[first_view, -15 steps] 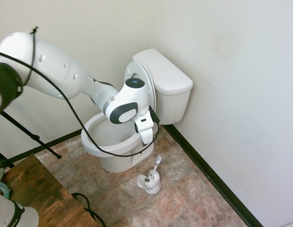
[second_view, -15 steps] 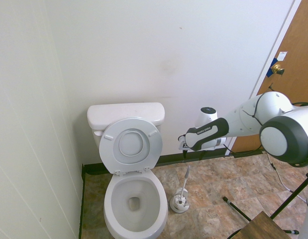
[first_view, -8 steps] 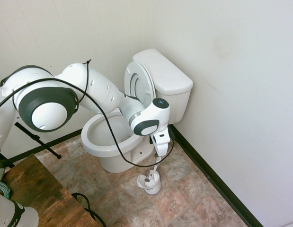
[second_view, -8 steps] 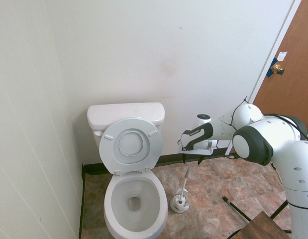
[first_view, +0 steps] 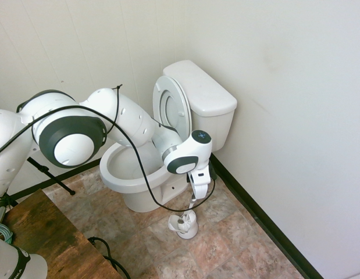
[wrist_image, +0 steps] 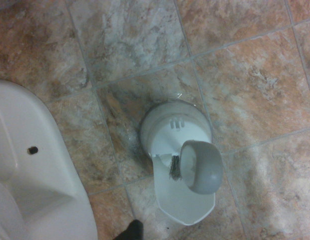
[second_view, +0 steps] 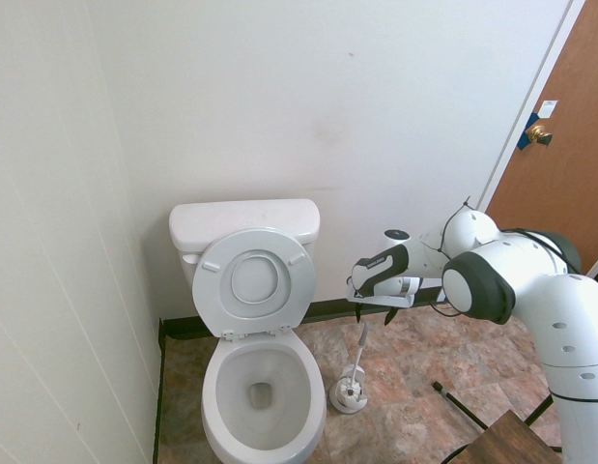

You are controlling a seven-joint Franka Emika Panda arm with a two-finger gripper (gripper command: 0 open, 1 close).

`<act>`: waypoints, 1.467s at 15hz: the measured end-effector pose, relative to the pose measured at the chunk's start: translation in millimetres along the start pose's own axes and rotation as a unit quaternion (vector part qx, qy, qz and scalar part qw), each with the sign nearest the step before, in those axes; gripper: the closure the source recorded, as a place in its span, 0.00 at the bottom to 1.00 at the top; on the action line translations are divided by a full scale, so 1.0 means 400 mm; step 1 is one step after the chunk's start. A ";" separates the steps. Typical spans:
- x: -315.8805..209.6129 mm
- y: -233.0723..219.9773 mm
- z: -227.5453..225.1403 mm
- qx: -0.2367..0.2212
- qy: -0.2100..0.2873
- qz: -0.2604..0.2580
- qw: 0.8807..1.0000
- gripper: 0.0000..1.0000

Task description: Clean the toilet

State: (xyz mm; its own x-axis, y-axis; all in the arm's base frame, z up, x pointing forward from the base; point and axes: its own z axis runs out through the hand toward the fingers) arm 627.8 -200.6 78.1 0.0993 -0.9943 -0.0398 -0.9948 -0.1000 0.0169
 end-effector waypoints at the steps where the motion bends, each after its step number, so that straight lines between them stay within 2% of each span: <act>1: 0.002 -0.001 0.017 0.001 0.000 0.003 1.000 0.00; 4: 0.001 -0.016 0.077 0.002 -0.003 0.010 1.000 0.00; 9: 0.024 -0.074 0.108 0.001 -0.008 0.019 1.000 0.00; 14: 0.045 -0.078 0.159 -0.007 -0.010 0.024 1.000 0.00; 15: 0.047 -0.077 0.169 -0.009 -0.010 0.024 1.000 1.00; 22: 0.043 -0.067 0.198 -0.016 -0.012 0.023 1.000 1.00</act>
State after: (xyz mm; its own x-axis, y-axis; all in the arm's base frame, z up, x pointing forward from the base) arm 654.5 -212.1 -2.1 0.0524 -0.9967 -0.0613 -0.9971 -0.0556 0.0513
